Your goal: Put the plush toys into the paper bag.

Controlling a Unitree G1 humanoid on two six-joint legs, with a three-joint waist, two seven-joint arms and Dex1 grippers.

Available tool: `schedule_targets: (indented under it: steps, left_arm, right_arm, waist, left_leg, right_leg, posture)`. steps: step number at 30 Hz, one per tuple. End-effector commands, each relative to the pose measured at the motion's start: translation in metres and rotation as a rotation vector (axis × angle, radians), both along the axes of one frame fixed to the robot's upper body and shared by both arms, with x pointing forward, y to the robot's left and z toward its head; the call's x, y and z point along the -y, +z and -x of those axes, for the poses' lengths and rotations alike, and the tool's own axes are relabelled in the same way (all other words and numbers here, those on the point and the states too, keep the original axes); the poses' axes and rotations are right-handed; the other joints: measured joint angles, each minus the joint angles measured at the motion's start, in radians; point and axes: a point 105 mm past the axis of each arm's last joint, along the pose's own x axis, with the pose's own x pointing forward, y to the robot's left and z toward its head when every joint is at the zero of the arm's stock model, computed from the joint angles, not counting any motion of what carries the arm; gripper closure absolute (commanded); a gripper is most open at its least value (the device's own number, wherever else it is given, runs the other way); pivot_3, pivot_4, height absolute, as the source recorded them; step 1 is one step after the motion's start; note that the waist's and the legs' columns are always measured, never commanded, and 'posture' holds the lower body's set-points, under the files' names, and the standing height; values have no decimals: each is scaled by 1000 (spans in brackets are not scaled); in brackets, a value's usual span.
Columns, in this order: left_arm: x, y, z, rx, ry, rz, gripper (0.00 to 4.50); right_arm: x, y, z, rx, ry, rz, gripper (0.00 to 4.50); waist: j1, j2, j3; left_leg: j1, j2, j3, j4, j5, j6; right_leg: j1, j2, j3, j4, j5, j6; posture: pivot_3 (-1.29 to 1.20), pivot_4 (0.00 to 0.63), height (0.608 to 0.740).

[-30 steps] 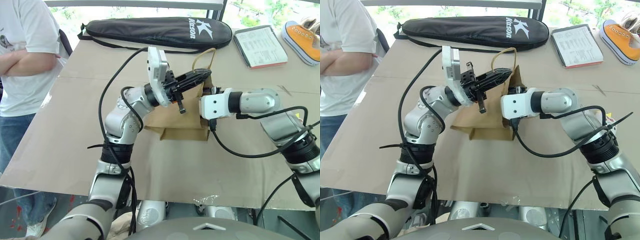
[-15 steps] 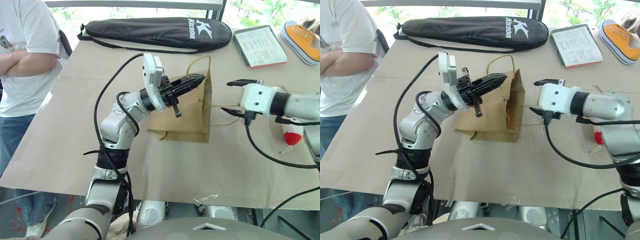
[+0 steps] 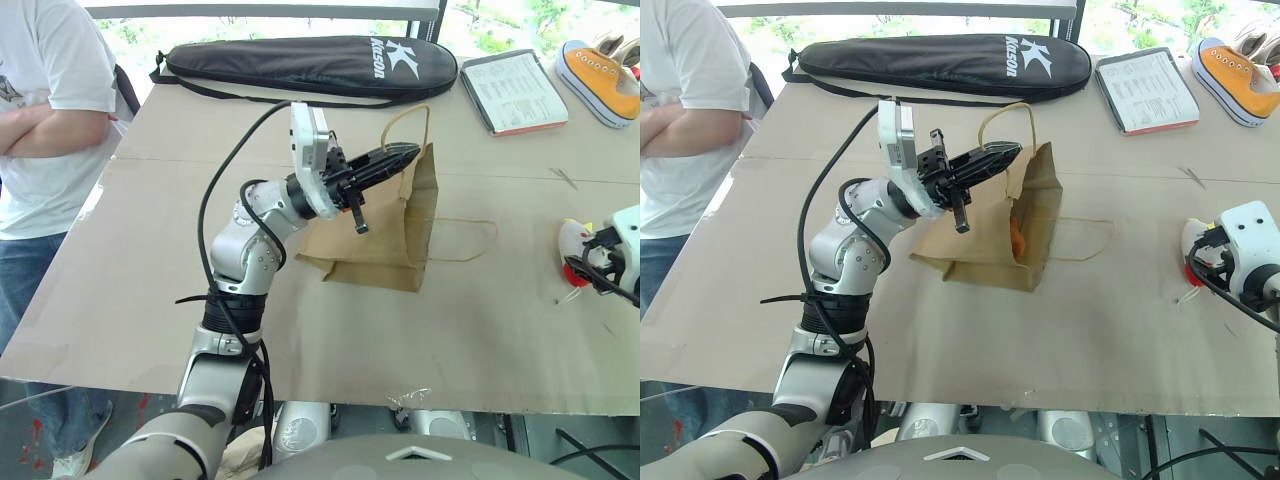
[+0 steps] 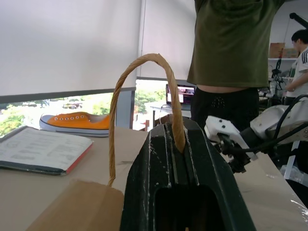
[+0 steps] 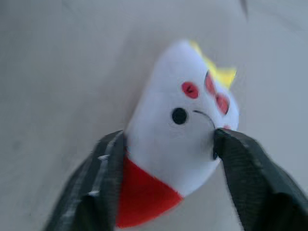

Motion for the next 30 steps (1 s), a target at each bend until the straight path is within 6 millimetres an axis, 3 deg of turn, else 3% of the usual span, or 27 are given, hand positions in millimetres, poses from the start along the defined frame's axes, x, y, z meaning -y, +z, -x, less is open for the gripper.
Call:
schedule_targets:
  steps: [1,3,6,9,11,13,15,18,21,30]
  left_arm:
    - [-8,10,3,41,-4,22,4500]
    - [-13,11,4,34,1,32,4500]
    - [-20,11,4,21,13,35,4500]
    - [-29,6,0,-8,41,30,4500]
    - [-31,4,-1,-18,47,29,4500]
    - [-32,1,-2,-27,53,27,4500]
    - [-34,-1,-5,-39,68,31,4500]
    - [-37,0,-8,-47,81,41,4500]
    - [-41,4,-10,-52,100,69,4500]
    - [-52,8,-8,-60,163,104,4500]
  right_arm:
    - [7,0,-3,21,-24,36,3278]
    - [9,1,-2,28,-12,59,4329]
    - [2,17,-3,103,55,65,4455]
    - [-46,91,-14,442,255,-217,4455]
    - [-68,121,-17,571,314,-393,4455]
    - [-104,152,-23,689,411,-610,4455]
    - [-140,170,-27,735,497,-794,4455]
    - [-184,174,-29,700,573,-933,4455]
    - [-217,157,-31,605,586,-1020,4455]
    - [-251,94,-31,325,591,-1073,4455]
  waist:
    - [0,0,0]
    - [0,0,0]
    - [0,0,0]
    - [-14,2,1]
    - [-18,5,1]
    - [-15,4,1]
    - [-13,3,1]
    - [-1,3,1]
    - [1,3,1]
    - [-13,3,0]
  left_leg:
    - [0,0,0,0,0,0]
    - [0,0,-1,0,0,0]
    - [0,0,0,0,0,0]
    - [0,0,0,0,0,0]
    - [1,1,1,0,0,0]
    - [1,3,-2,0,0,-1]
    - [1,3,-3,0,1,-2]
    - [-3,3,-9,-2,2,-3]
    - [-5,0,-8,-2,1,-2]
    - [-5,0,-8,-1,1,-2]
  right_leg:
    - [0,0,0,0,0,0]
    - [0,0,-1,0,0,0]
    - [0,0,0,0,0,0]
    - [0,0,0,0,0,0]
    - [0,1,2,1,0,0]
    - [0,3,0,2,0,0]
    - [0,4,-1,2,0,-1]
    - [-1,5,-1,1,0,-1]
    - [-1,2,0,0,0,-1]
    - [-1,1,0,0,0,0]
  posture:
    - [0,150,740]
    - [0,150,740]
    - [0,150,740]
    - [0,150,740]
    - [0,150,740]
    - [0,150,740]
    - [0,150,740]
    - [0,150,740]
    - [0,150,740]
    - [0,150,740]
